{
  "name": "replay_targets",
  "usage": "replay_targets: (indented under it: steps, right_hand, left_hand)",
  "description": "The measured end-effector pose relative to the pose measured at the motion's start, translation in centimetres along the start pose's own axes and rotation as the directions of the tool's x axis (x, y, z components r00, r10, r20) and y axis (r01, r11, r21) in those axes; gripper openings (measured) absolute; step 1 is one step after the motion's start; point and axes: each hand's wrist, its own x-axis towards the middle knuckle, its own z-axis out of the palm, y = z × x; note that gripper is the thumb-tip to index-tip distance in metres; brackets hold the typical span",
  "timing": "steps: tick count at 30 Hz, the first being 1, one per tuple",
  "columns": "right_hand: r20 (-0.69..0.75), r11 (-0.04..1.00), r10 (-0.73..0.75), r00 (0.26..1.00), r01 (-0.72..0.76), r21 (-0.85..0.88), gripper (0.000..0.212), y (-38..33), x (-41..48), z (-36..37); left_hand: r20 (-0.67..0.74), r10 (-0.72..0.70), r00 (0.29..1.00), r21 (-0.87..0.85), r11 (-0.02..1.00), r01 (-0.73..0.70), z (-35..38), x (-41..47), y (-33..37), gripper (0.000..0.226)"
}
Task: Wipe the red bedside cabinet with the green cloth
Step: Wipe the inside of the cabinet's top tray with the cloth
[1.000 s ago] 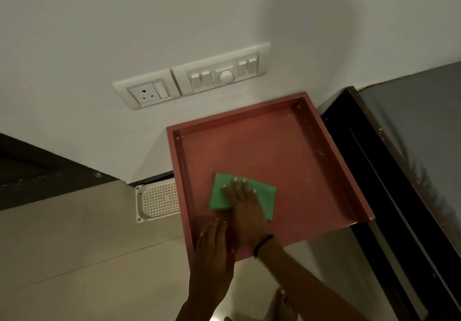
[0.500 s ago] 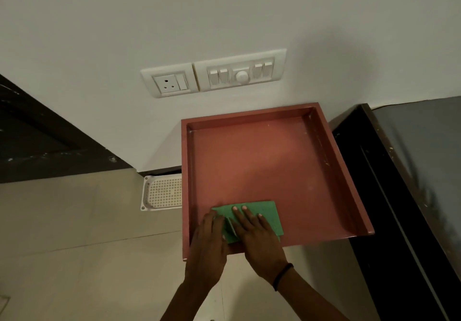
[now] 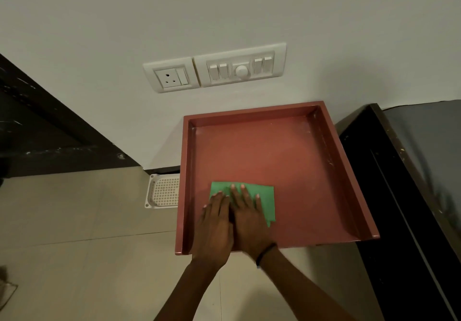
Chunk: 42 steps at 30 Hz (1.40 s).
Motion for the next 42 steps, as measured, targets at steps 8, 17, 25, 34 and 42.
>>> replay_targets:
  steps: [8, 17, 25, 34, 42]
  right_hand:
    - [-0.012, 0.984, -0.121, 0.993, 0.119, -0.132, 0.083, -0.1, 0.3, 1.6]
    - [-0.061, 0.996, -0.023, 0.998, 0.017, -0.09, 0.071, -3.0, 17.7, -3.1]
    - [-0.036, 0.999, -0.04, 0.999, 0.04, -0.012, 0.071, -2.4, 16.8, -2.9]
    - [-0.005, 0.997, -0.071, 0.997, 0.071, -0.043, 0.067, -1.8, 11.3, -1.5]
    - [-0.061, 0.995, -0.028, 0.998, 0.022, -0.101, 0.072, 3.8, 18.6, -5.5]
  left_hand:
    - [-0.075, 0.004, 0.997, 0.028, 1.0, -0.002, 0.7, 0.7, -2.3, 0.048]
    - [-0.206, 0.0, 0.979, 0.04, 0.999, 0.008, 1.5, 2.6, -5.2, 0.056]
    - [-0.176, 0.089, 0.98, 0.095, 0.993, -0.073, -0.1, 5.1, -6.2, 0.049]
    - [-0.12, 0.026, 0.992, 0.112, 0.994, -0.012, -3.1, 9.8, -6.9, 0.062]
    - [-0.163, 0.115, 0.98, 0.13, 0.987, -0.094, -0.7, 10.5, -7.5, 0.056]
